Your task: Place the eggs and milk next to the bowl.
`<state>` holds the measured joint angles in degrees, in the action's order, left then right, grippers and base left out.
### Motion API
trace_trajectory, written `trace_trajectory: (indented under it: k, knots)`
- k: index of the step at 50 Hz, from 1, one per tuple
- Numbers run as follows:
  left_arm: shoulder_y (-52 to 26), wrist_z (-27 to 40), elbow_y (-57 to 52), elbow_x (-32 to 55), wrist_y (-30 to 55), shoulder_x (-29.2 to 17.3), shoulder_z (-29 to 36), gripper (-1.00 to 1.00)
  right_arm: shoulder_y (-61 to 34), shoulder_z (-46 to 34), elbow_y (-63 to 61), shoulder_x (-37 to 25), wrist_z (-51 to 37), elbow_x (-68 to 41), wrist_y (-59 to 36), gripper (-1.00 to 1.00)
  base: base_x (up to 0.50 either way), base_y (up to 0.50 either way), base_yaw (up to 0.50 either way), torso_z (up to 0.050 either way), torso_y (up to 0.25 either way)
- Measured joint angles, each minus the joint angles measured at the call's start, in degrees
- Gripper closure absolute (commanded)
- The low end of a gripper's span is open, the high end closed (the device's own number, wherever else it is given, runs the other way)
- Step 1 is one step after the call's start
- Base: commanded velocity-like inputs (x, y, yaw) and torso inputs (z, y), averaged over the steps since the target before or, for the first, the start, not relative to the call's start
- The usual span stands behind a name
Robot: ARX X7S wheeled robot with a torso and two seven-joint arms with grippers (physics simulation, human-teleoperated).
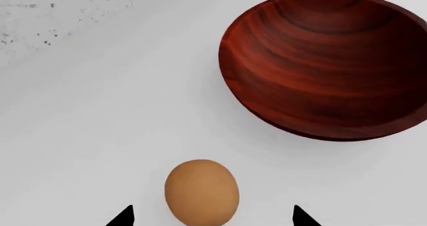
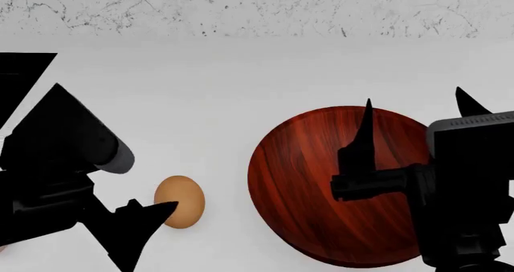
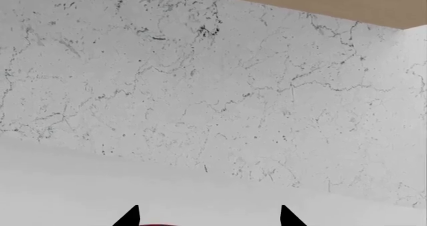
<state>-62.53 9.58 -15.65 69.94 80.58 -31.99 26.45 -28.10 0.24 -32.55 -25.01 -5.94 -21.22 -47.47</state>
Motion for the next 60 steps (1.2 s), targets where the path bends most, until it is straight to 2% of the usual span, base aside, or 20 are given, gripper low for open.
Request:
trace_trajectory:
  k: [32,60]
  knots:
    - [-1.74,-6.95,11.60,-12.26,-8.65,4.12,12.44,-1.00,0.39,-0.24,1.41,-0.11,0.07,-0.14,1.56,-1.00,0.00,0.00,0.00,0.000,0.000]
    - [-1.28,-11.72,20.35,-18.50,-15.31,6.89,18.51,-1.00,-0.17,-0.83,1.47,-0.63,-0.30,-0.35,0.97,-1.00,0.00,0.00,0.00,0.000,0.000]
